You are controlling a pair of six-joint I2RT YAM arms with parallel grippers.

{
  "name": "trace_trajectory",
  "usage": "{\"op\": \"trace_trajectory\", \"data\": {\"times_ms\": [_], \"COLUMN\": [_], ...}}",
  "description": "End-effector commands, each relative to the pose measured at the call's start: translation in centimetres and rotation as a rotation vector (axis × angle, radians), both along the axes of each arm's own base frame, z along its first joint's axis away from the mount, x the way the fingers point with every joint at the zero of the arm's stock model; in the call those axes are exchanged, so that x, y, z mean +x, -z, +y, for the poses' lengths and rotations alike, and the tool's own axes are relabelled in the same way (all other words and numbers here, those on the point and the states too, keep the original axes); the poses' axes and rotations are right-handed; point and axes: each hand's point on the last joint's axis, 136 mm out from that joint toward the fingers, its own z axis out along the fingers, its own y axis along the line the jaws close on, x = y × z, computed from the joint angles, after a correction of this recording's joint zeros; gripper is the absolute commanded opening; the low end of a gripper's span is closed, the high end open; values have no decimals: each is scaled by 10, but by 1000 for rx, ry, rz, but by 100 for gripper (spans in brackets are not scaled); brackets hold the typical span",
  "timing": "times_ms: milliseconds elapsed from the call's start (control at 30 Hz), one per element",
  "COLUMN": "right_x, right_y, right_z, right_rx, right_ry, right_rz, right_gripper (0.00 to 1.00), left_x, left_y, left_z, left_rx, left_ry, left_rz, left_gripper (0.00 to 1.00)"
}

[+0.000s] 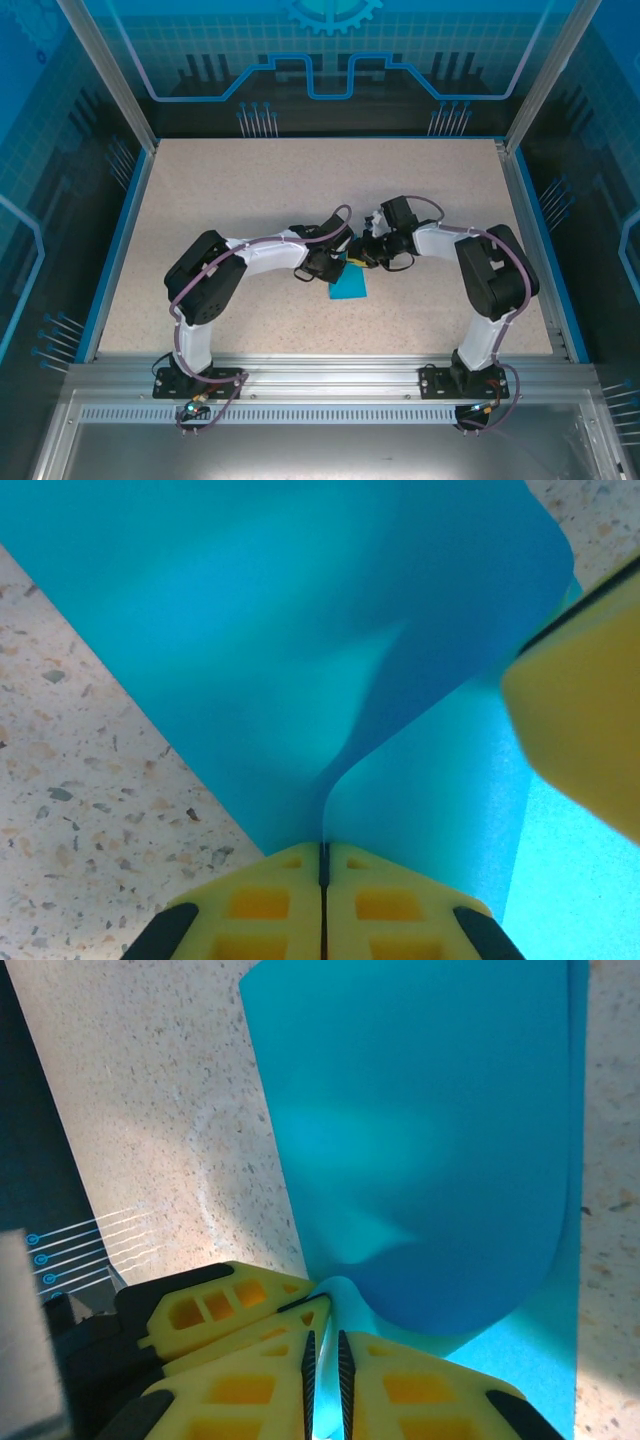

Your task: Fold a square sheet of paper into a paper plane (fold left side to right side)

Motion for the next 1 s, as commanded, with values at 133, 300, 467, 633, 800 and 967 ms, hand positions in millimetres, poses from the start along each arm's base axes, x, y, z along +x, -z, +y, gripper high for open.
{"op": "trace_trajectory", "data": {"times_ms": [133,300,467,633,800,967], "right_x": [-5,-10,-11,-14,-18,-27], "right_y": [12,20,25,33,40,51], "right_z": [4,-4,-7,-10,-17,-25], "right_rx": [-32,-86,-116,-140,-187,-234], "right_ry": [-13,-24,-34,-41,-48,-55], "right_rz": [40,54,59,77,94,129], "right_gripper": [16,16,16,16,17,16], "left_x": [-9,-9,-9,-8,-8,-5], "left_y": [23,23,23,23,22,12], "left_z": [6,6,6,5,5,4], "left_rx": [29,29,32,32,34,30], "left_ry": [-4,-2,2,2,5,7], "left_rz": [51,52,51,51,48,36], "left_gripper": [8,8,8,8,8,12]}}
